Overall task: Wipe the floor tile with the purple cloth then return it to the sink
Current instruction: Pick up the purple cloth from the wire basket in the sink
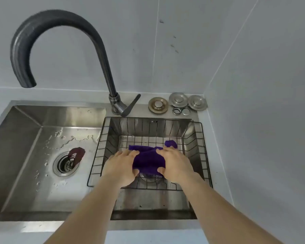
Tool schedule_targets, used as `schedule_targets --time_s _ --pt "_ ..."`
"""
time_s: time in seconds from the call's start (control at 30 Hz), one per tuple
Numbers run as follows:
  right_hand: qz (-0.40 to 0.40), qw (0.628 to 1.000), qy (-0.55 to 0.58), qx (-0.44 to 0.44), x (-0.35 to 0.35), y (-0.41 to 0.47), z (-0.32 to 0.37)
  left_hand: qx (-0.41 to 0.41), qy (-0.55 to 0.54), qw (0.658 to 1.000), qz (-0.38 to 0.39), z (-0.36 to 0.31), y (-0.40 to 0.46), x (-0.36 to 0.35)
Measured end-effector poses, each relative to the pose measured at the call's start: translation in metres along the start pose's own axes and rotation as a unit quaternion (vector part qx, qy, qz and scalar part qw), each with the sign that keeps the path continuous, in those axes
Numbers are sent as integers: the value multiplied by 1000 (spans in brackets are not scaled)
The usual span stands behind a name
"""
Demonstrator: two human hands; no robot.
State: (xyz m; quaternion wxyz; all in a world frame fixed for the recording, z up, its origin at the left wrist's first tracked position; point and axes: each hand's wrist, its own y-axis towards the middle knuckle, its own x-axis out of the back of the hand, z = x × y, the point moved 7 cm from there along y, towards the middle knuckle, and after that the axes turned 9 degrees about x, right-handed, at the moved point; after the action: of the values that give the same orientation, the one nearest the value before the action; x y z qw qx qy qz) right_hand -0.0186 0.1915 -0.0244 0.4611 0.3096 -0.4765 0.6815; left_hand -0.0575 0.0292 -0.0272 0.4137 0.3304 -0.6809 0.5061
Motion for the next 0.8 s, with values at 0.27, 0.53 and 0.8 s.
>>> schedule_targets --time_s 0.27,0.53,0.8 --pt "19 999 -26 -19 -34 13 -11 30 26 999 12 4 19 -27" --pt "-97 994 -31 -33 -13 7 -10 32 22 995 -96 4 17 -12" --pt "-146 989 -35 -14 60 -18 33 -2 -11 985 -173 7 -19 72"
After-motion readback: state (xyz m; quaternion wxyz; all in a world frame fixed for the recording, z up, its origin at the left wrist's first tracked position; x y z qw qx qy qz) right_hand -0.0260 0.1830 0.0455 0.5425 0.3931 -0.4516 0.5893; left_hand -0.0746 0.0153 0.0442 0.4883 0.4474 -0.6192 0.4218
